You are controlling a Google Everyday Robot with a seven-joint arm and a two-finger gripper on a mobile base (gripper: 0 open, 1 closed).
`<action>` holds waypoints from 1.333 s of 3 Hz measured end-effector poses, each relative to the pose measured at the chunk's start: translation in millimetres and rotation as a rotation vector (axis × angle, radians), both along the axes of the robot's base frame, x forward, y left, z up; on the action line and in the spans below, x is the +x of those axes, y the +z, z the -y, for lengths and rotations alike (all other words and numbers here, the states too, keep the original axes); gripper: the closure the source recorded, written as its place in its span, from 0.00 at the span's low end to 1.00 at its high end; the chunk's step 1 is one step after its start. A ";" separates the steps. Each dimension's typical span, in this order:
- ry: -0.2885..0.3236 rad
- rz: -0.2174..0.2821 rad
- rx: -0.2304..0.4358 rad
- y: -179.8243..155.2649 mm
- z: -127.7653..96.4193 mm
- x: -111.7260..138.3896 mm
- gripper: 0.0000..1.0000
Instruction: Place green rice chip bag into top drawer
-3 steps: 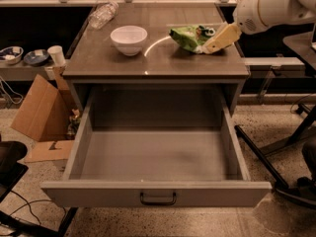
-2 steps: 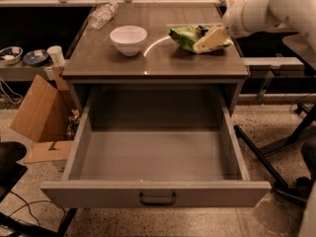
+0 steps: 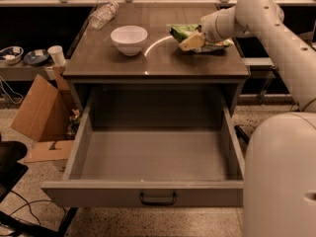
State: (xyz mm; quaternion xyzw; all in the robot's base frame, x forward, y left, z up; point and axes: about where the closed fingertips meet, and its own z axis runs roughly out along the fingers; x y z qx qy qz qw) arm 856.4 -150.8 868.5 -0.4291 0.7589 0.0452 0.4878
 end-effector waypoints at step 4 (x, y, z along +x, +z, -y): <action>0.046 0.026 -0.083 42.7 8.4 -51.5 1.00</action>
Offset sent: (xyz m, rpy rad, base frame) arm 0.0033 0.0063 -0.0216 0.0179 0.0567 -0.0047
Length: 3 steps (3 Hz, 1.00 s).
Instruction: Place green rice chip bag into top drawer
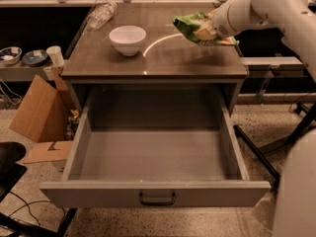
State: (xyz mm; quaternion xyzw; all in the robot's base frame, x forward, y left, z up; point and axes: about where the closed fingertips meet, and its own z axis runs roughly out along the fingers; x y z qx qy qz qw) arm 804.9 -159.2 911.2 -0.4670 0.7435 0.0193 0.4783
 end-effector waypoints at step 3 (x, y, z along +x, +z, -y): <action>0.372 -0.210 0.147 17.5 -5.0 -198.3 1.00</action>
Offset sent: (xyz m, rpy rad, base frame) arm -0.2398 -0.0012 0.0754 0.0722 0.1313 0.4179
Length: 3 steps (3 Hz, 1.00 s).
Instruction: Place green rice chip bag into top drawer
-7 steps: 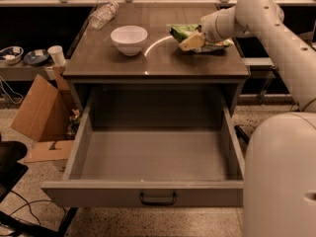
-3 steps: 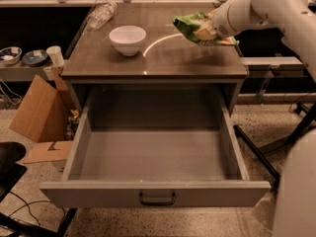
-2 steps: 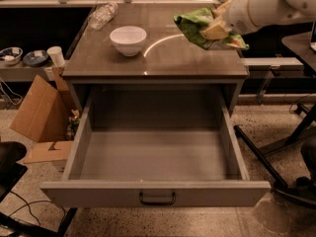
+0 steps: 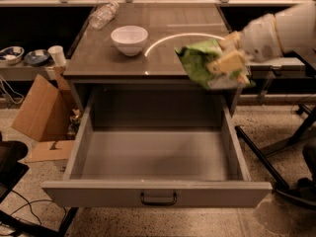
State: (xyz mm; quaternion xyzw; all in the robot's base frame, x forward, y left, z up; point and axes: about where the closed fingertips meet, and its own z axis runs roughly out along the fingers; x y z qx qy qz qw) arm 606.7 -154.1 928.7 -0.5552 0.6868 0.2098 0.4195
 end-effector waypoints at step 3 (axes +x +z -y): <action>0.157 -0.288 0.100 -97.7 -61.6 -57.9 1.00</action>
Offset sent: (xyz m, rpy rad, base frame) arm -0.0736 0.0949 -0.1321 0.0831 0.3372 0.1390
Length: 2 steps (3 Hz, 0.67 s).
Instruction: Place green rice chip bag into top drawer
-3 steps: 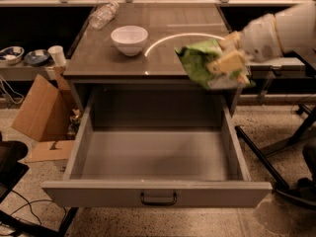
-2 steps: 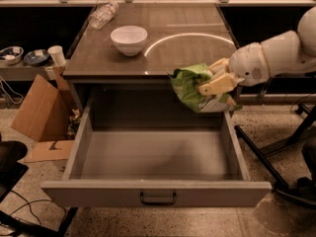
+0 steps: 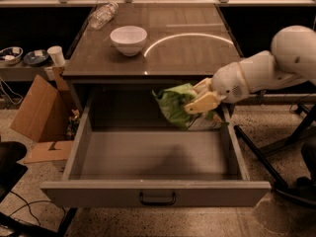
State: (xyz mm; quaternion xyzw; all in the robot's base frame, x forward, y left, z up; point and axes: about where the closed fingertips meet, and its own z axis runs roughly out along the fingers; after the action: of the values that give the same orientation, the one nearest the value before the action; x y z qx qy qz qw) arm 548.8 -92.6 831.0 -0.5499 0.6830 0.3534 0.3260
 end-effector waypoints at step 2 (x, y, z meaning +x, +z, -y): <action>-0.012 -0.065 -0.095 -85.9 -27.6 13.8 1.00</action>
Offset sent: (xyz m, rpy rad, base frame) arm 0.0131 0.0564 -0.1873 -0.1324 0.1463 -0.0379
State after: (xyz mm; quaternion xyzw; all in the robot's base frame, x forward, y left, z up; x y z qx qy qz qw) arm 562.6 -65.0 745.1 -0.5489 0.7123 0.3364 0.2794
